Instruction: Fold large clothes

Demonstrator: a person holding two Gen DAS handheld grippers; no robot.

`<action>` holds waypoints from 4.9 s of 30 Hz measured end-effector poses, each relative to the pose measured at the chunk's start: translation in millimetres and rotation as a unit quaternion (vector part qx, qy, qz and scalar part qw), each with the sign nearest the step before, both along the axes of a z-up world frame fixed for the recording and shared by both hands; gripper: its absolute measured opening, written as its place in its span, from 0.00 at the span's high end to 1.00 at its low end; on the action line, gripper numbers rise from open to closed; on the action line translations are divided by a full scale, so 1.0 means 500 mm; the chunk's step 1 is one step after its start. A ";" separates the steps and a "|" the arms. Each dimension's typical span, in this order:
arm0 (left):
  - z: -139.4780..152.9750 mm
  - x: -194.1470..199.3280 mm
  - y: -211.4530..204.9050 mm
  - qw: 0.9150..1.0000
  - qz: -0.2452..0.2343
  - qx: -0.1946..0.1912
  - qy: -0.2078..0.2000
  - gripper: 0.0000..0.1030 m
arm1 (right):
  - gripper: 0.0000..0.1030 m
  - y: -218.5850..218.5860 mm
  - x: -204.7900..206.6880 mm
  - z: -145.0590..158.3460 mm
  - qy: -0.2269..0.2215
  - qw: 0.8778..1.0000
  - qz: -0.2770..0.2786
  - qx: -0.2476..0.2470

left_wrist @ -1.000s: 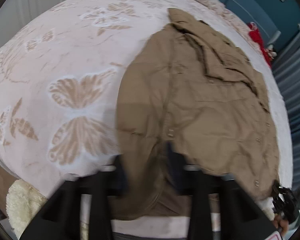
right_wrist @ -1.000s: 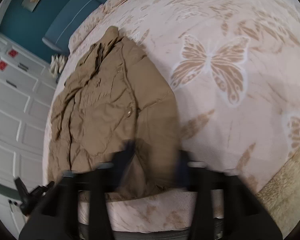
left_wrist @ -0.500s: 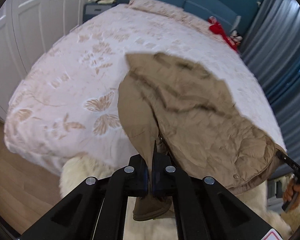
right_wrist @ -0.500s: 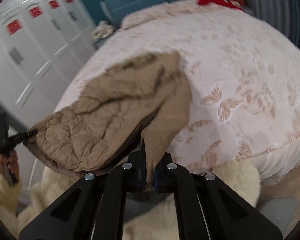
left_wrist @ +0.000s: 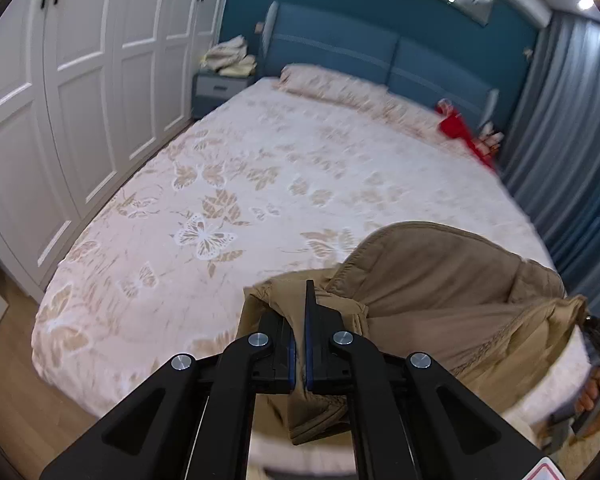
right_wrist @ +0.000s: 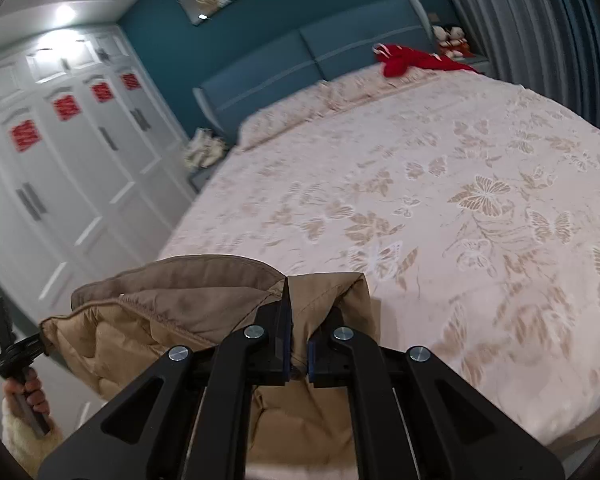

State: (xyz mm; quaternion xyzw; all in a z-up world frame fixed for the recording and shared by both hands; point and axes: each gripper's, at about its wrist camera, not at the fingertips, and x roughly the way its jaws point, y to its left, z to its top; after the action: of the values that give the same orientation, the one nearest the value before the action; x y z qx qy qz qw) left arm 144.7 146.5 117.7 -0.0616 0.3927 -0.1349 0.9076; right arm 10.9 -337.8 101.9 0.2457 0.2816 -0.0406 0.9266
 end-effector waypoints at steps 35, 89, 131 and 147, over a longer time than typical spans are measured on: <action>-0.474 0.326 -0.163 0.988 0.055 0.122 0.078 0.90 | 0.97 -0.016 0.333 -0.430 0.155 0.985 -0.067 -0.038; -0.436 0.251 -0.424 0.982 0.033 0.182 0.024 0.71 | 0.86 0.315 0.383 -0.386 0.121 0.979 0.041 -0.159; -0.450 0.259 -0.438 0.981 0.043 0.188 0.006 0.68 | 0.89 0.314 0.398 -0.414 0.117 0.979 0.035 -0.164; -0.381 0.024 -0.268 0.987 0.038 0.149 0.034 0.48 | 0.77 0.336 0.161 -0.331 0.108 0.990 0.066 -0.063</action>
State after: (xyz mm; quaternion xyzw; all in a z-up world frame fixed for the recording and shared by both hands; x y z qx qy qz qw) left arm 156.5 12.4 -72.6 0.0551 0.4367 -0.0380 0.8971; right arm 91.6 -170.0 -63.9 0.1616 0.3927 -0.0234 0.9051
